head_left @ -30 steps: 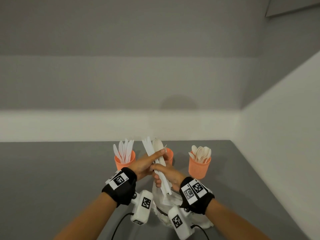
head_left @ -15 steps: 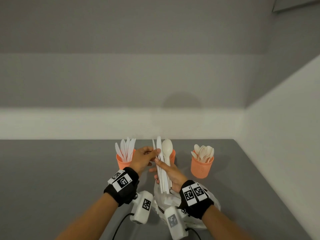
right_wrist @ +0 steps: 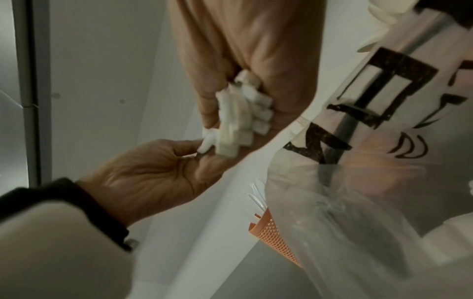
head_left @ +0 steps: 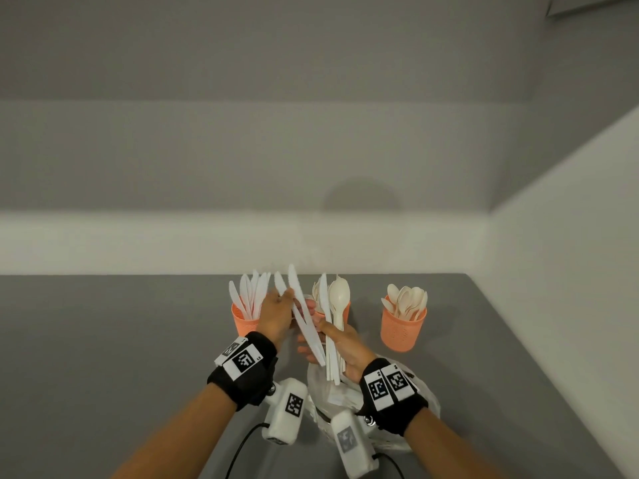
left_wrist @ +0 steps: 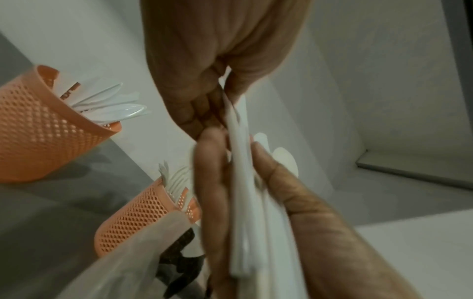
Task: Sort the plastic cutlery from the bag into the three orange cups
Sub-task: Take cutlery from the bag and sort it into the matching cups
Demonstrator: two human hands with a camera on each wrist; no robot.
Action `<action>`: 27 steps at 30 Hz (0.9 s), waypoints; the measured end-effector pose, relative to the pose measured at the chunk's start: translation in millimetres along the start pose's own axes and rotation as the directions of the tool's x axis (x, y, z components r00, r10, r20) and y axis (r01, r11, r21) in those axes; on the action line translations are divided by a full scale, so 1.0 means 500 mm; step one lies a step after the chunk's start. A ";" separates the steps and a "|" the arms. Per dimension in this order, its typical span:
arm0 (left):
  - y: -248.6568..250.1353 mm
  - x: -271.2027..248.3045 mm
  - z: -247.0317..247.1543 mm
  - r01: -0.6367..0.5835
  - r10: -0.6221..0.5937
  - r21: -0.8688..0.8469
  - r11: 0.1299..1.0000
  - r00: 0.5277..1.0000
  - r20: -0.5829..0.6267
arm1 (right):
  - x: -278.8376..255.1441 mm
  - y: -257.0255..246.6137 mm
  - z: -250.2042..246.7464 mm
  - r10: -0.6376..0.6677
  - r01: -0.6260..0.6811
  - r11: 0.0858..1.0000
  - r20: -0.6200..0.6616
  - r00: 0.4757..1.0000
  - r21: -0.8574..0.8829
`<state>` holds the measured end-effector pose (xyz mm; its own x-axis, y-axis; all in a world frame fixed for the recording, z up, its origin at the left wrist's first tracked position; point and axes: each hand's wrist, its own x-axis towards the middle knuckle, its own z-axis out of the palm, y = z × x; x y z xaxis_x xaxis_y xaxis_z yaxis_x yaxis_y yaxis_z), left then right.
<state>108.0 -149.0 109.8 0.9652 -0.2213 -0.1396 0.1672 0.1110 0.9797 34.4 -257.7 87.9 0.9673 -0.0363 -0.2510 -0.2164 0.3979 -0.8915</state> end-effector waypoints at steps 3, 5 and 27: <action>0.008 0.009 -0.006 0.007 -0.029 -0.184 0.983 0.993 -0.116 | 0.012 0.013 -0.006 0.016 -0.016 1.000 -0.095 0.995 -0.003; 0.012 0.011 -0.013 -0.017 -0.002 -0.134 0.991 0.990 -0.142 | 0.016 0.020 -0.011 0.015 -0.014 1.000 -0.145 0.989 0.006; -0.006 -0.008 0.002 -0.016 0.025 0.130 0.991 0.997 -0.069 | 0.014 0.024 0.001 -0.029 0.020 0.996 -0.112 0.993 -0.083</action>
<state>103.7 -149.3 107.7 0.9807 -0.1505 -0.1245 0.1241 -0.0120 0.9922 38.5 -252.6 75.8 0.9524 -0.1501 -0.2652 -0.2070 0.3200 -0.9245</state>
